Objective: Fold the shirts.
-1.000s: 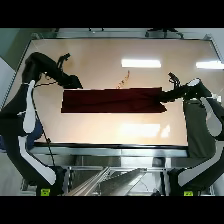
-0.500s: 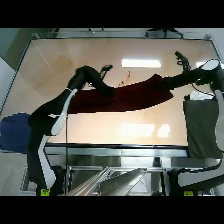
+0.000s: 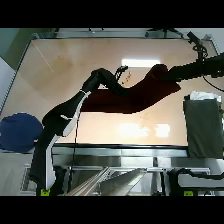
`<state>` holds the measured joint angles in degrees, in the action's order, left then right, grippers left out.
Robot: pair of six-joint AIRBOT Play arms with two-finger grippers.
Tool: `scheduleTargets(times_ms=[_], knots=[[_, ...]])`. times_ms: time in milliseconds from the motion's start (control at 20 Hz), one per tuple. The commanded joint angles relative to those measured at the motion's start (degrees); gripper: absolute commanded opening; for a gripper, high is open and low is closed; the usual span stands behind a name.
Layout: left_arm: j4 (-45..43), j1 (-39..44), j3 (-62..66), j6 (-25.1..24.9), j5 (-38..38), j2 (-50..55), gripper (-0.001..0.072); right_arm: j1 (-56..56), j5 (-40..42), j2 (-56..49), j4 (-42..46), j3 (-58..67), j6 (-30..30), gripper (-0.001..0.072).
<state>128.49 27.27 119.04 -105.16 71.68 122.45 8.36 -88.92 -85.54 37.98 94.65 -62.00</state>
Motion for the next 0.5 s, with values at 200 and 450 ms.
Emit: scheduleTargets(times_ms=[200,450], knots=[[1.09,-19.52,0.33,-0.55,17.33,-23.87,0.0015,-14.1,10.99,-0.28,-9.14,0.22,-1.27,0.002],[2.12,-32.54,-10.69,0.04,15.58,-40.28,0.0015,-35.78,39.8,-12.55,-9.2,0.24,-0.17,0.0021]])
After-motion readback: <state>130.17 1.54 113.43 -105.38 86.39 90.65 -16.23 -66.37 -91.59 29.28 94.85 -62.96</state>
